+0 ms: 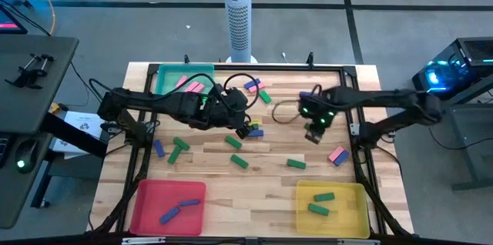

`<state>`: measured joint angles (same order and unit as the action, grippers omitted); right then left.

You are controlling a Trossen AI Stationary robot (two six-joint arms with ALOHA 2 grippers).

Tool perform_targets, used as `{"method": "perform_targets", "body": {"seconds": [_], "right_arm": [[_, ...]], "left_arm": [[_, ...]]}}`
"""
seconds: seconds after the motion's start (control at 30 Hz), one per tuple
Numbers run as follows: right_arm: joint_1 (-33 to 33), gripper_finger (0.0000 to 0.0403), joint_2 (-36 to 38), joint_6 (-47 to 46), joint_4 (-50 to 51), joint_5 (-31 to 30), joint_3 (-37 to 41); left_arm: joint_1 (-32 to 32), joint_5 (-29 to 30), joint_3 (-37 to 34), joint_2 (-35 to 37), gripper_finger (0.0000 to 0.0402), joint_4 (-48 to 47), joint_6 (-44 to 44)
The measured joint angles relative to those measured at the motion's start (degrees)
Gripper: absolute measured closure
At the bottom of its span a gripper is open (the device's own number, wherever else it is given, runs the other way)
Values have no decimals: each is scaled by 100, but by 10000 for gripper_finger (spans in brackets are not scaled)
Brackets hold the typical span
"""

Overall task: Sort blocks
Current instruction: Put the green block into the yellow bin

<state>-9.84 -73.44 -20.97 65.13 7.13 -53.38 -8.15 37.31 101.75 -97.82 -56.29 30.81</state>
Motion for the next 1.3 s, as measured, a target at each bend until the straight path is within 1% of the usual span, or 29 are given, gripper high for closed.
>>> {"method": "perform_targets", "body": {"seconds": [0.07,0.17,0.27,0.3,0.37,0.47,0.57,0.7,0.87,0.93,1.0,1.07,1.13,1.2,1.3], "right_arm": [[603,350,445,-286,-21,378,0],[1725,350,957,-660,-240,932,0],[2979,350,1186,-1134,-735,1426,-2],[3417,350,1191,-1332,-949,1509,-2],[4229,350,1116,-1757,-1359,1534,-4],[5273,345,747,-2382,-1869,1259,-11],[5932,341,193,-2971,-2082,1085,-11],[6316,344,-656,-3490,-2554,1106,-11],[6404,340,-1678,-3797,-2794,1847,-11],[6391,336,-1983,-3982,-2791,2022,-10],[6385,329,-2211,-4260,-2776,2063,-9],[6352,316,-2325,-4613,-2744,2176,-9],[6295,293,-2337,-4929,-2721,2350,-9],[6217,264,-2223,-5166,-2714,2362,-9],[6075,221,-1846,-5437,-2543,2332,-9]], "left_arm": [[3,56,0,0,401,2,-46],[30,102,0,0,401,11,-203],[70,108,0,0,401,63,-351],[85,111,0,0,401,70,-404],[116,111,0,0,401,89,-489],[156,111,0,0,401,89,-594],[182,111,0,0,401,89,-599],[178,108,0,0,401,89,-714],[175,29,0,0,401,89,-895],[175,-33,0,0,401,87,-972],[175,-118,0,0,401,87,-1056],[175,-204,0,0,401,85,-1107],[175,-314,0,0,401,84,-1157],[175,-395,0,0,401,83,-1161],[156,-420,0,0,401,75,-1247]]}}
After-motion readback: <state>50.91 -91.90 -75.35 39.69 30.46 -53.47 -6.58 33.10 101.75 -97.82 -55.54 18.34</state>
